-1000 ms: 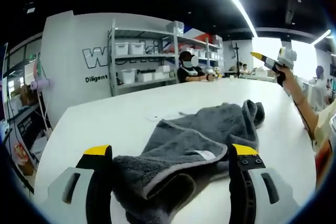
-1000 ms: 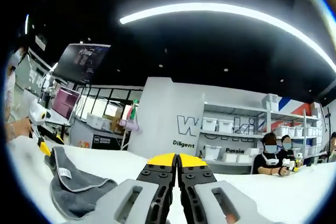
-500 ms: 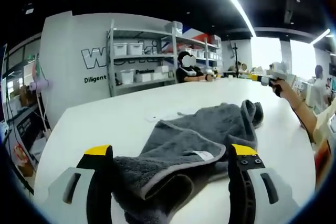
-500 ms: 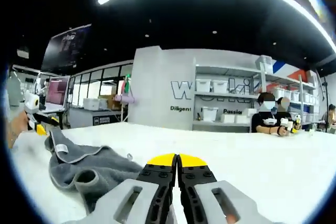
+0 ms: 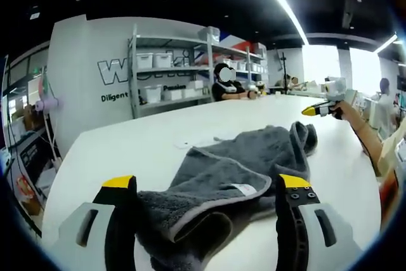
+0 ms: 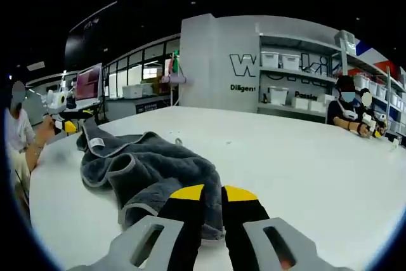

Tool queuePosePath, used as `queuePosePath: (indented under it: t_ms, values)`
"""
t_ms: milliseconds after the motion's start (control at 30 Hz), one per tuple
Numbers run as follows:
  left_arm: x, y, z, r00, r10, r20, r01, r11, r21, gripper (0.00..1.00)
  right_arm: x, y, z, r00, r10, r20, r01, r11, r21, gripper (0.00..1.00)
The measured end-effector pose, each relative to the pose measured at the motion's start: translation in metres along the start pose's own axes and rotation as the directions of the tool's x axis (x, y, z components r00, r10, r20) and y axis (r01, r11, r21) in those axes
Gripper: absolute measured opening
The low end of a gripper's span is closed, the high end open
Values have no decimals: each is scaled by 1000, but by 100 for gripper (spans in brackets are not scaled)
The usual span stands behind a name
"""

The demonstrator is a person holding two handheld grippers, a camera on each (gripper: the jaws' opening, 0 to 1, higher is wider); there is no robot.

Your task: Fold the towel on the table until its edges align and the towel forms a compact rectangular stack.

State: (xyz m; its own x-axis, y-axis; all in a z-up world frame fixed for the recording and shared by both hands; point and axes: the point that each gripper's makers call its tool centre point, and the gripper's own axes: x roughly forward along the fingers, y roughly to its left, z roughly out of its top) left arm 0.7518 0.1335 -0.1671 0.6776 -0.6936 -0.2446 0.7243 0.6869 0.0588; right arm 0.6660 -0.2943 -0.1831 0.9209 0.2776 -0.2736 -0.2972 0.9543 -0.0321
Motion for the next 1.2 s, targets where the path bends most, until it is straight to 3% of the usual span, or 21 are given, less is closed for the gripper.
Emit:
queuePosePath:
  t_ms: [100,167,300,500,567,700,800,1000,1100,1200]
  values:
    - [0,-1,0,1000,-2,2,2,1000,0,89,-11,10,4,997,71,16,-70,996,-60,20]
    - [0,-1,0,1000,-4,1,4,1000,0,88,-18,23,8,989,140,44,-137,988,-70,20]
    - [1,-2,-2,1000,-6,-7,6,1000,2,88,-28,48,0,965,263,22,-258,958,-126,18]
    - [3,-4,-5,1000,-17,-16,17,1000,-13,90,-16,58,-22,958,269,-97,-286,923,-259,18]
    - [3,-5,-5,1000,-24,-19,23,1000,-18,90,-10,60,-26,954,274,-119,-296,923,-248,14]
    - [3,-5,-5,1000,-20,-23,19,1000,-15,92,1,51,-39,961,209,-183,-259,912,-319,6]
    - [3,-5,-5,1000,-20,-23,20,1000,-15,93,4,52,-45,958,199,-206,-258,910,-323,1]
    - [2,-6,-3,1000,-22,-19,21,1000,-16,95,5,39,-22,986,128,-110,-161,910,-383,0]
    - [2,-6,-3,1000,-22,-21,22,1000,-20,95,2,27,-3,998,45,-34,-56,884,-464,0]
    - [2,-6,-2,999,-24,-21,23,999,-22,96,2,18,3,1000,-8,-4,6,896,-444,0]
